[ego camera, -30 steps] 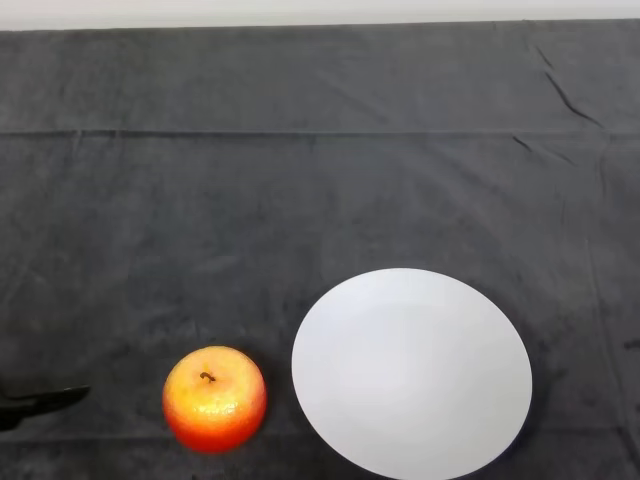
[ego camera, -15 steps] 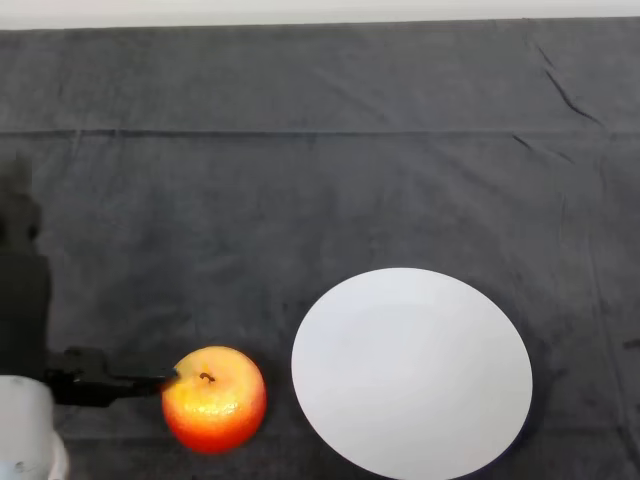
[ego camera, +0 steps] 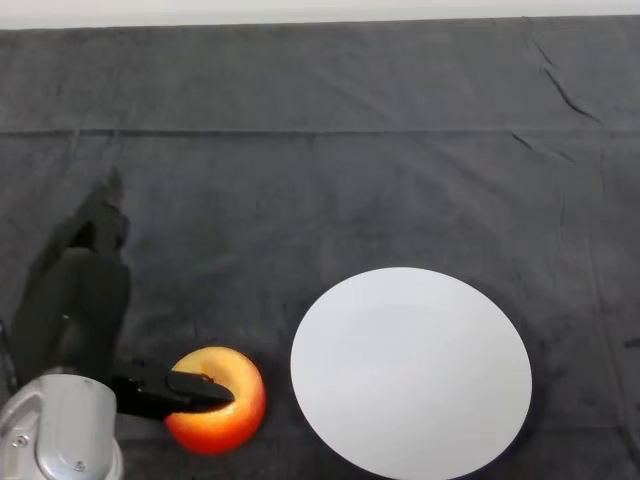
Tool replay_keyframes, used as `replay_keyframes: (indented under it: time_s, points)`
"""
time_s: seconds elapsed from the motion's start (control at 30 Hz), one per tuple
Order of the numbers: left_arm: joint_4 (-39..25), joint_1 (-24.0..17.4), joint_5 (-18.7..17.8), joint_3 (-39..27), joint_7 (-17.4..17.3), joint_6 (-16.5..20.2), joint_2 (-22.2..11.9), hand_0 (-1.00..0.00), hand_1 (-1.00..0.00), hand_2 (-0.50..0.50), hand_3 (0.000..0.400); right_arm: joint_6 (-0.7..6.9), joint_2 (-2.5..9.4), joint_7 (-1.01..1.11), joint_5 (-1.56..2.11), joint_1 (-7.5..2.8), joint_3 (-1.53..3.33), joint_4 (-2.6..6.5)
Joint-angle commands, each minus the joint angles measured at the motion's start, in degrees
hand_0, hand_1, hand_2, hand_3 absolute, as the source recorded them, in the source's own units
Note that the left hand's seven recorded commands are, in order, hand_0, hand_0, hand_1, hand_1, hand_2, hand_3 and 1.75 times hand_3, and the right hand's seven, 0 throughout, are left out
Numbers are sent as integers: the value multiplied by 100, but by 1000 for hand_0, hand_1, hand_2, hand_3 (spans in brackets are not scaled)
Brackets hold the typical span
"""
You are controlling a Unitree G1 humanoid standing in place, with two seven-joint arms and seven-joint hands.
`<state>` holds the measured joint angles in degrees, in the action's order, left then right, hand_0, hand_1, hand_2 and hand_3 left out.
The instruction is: Move the apple to the plate
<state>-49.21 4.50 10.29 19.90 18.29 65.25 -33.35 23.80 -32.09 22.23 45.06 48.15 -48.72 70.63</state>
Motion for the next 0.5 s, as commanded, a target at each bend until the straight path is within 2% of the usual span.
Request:
replay_keyframes:
  time_s: [0.03, 0.5]
  points:
    - [-236, 182, 162, 34, -102, 29, 26, 0, 0, 0, 0, 12, -88, 6, 164, -53, -75, -57]
    - [-238, -359, 126, -6, -664, -363, -260, 0, 0, 0, 0, 10, -90, 10, 162, -51, -76, -49]
